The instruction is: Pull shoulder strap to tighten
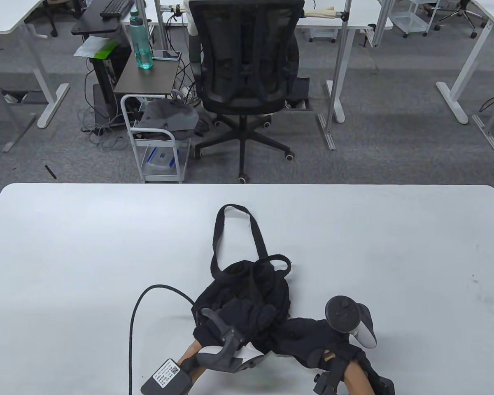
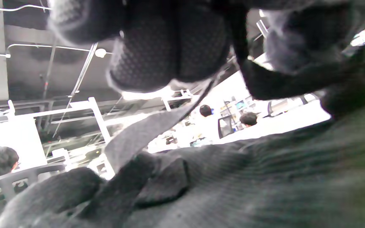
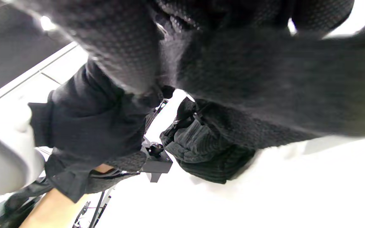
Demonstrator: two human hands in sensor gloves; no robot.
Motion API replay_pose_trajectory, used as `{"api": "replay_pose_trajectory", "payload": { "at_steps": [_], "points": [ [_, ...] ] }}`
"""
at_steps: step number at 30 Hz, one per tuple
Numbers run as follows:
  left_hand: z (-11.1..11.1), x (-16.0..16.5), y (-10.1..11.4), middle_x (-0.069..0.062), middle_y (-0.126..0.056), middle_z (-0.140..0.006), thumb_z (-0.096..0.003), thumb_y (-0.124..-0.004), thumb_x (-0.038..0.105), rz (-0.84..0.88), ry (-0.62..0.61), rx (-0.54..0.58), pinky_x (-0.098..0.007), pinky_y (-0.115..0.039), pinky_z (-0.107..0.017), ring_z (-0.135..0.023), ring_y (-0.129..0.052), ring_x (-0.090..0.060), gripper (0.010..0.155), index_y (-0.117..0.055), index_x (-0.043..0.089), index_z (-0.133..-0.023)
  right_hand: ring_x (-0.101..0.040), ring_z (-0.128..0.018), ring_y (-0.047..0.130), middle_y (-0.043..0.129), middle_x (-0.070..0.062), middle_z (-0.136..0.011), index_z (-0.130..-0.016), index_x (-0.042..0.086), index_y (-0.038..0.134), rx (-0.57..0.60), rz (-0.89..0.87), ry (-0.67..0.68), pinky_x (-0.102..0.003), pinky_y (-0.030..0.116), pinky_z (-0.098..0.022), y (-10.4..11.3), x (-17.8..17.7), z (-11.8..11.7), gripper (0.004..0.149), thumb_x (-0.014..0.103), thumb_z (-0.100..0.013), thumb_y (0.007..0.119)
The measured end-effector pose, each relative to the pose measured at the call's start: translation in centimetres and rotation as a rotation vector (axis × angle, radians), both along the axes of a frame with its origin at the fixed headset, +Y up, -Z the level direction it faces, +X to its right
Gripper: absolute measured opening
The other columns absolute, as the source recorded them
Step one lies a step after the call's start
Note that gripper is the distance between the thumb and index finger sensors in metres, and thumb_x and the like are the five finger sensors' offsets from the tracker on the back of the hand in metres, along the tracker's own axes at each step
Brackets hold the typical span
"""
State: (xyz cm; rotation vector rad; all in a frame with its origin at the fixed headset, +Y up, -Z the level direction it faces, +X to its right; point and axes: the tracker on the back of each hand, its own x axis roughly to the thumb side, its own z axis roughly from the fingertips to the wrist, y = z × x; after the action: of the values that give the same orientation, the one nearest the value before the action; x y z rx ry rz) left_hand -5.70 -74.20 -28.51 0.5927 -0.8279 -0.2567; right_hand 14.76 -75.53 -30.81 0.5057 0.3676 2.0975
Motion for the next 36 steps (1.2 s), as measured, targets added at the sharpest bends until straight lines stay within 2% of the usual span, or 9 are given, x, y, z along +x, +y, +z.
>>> {"api": "replay_pose_trajectory", "payload": {
  "at_steps": [3,8,19,24,26,28,31,33,36],
  "points": [
    [0.8,0.7,0.1,0.014,-0.1,-0.058,-0.0322,-0.06,0.049,0.004,-0.028,0.012,-0.029,-0.086,-0.039,-0.052,-0.103,-0.012,0.065,-0.06,0.03,-0.095,-0.041,-0.064,0.094,0.092,-0.02,-0.082,-0.075,0.005,0.093,0.041,-0.001,-0.04,-0.061,0.07,-0.053,0.3,-0.6,0.3,0.051,0.044,-0.043,0.086],
    [1.2,1.5,-0.4,0.015,-0.1,-0.057,-0.0316,-0.058,0.049,-0.037,-0.042,0.043,-0.029,-0.086,-0.039,-0.052,-0.103,-0.011,0.066,-0.06,0.03,-0.095,-0.036,-0.048,0.102,0.104,-0.016,-0.064,-0.06,0.006,0.101,0.116,0.029,-0.079,-0.057,0.077,-0.047,0.6,-1.3,0.6,0.037,0.035,-0.043,0.084],
    [-1.3,-0.2,-0.3,0.015,-0.1,-0.057,-0.0308,-0.058,0.049,0.004,0.043,-0.031,-0.03,-0.086,-0.039,-0.053,-0.103,-0.011,0.066,-0.061,0.034,-0.095,-0.036,-0.047,0.103,0.105,-0.016,-0.062,-0.059,0.005,0.103,0.04,0.0,-0.021,-0.057,0.078,-0.047,0.4,-0.3,0.3,0.037,0.032,-0.043,0.084],
    [-0.3,0.0,0.1,0.014,-0.101,-0.058,-0.0324,-0.059,0.048,0.006,0.024,-0.01,-0.029,-0.087,-0.039,-0.053,-0.104,-0.012,0.065,-0.062,0.029,-0.095,-0.039,-0.056,0.099,0.101,-0.017,-0.072,-0.066,0.007,0.101,0.04,0.004,-0.048,-0.058,0.074,-0.051,0.3,0.0,0.2,0.038,0.035,-0.042,0.088],
    [0.4,0.4,0.2,0.014,-0.101,-0.058,-0.0327,-0.059,0.049,0.012,0.001,0.007,-0.029,-0.087,-0.039,-0.053,-0.104,-0.012,0.065,-0.062,0.029,-0.095,-0.04,-0.061,0.096,0.096,-0.019,-0.078,-0.073,0.005,0.095,0.059,0.013,-0.07,-0.059,0.072,-0.052,0.2,-0.1,0.2,0.05,0.043,-0.042,0.088],
    [1.1,1.0,0.3,0.014,-0.101,-0.058,-0.0329,-0.059,0.049,0.035,-0.028,-0.004,-0.029,-0.087,-0.039,-0.053,-0.104,-0.012,0.065,-0.061,0.028,-0.095,-0.039,-0.059,0.097,0.097,-0.018,-0.076,-0.071,0.006,0.097,0.077,-0.013,-0.089,-0.058,0.073,-0.051,0.2,-0.5,0.2,0.049,0.045,-0.043,0.085],
    [1.6,1.6,0.4,0.013,-0.102,-0.058,-0.0321,-0.062,0.049,0.051,-0.007,-0.027,-0.029,-0.087,-0.038,-0.052,-0.105,-0.012,0.066,-0.063,0.026,-0.094,-0.038,-0.051,0.1,0.102,-0.018,-0.067,-0.062,0.006,0.1,0.107,-0.045,-0.123,-0.057,0.076,-0.047,0.5,-1.0,0.6,0.039,0.036,-0.043,0.084],
    [1.4,1.4,0.5,0.01,-0.106,-0.056,-0.0329,-0.064,0.049,0.111,-0.072,-0.076,-0.03,-0.089,-0.036,-0.049,-0.108,-0.014,0.067,-0.067,0.022,-0.094,-0.036,-0.049,0.102,0.103,-0.017,-0.065,-0.06,0.007,0.101,0.137,-0.031,-0.114,-0.056,0.078,-0.047,0.6,-1.0,0.6,0.037,0.035,-0.043,0.084],
    [1.1,1.0,0.5,0.008,-0.107,-0.055,-0.0325,-0.065,0.048,0.156,-0.074,-0.155,-0.031,-0.089,-0.036,-0.049,-0.108,-0.015,0.066,-0.068,0.023,-0.094,-0.036,-0.047,0.102,0.105,-0.016,-0.062,-0.059,0.006,0.102,0.12,-0.053,-0.109,-0.056,0.078,-0.046,0.5,-1.1,0.5,0.037,0.035,-0.043,0.084]
  ]
}}
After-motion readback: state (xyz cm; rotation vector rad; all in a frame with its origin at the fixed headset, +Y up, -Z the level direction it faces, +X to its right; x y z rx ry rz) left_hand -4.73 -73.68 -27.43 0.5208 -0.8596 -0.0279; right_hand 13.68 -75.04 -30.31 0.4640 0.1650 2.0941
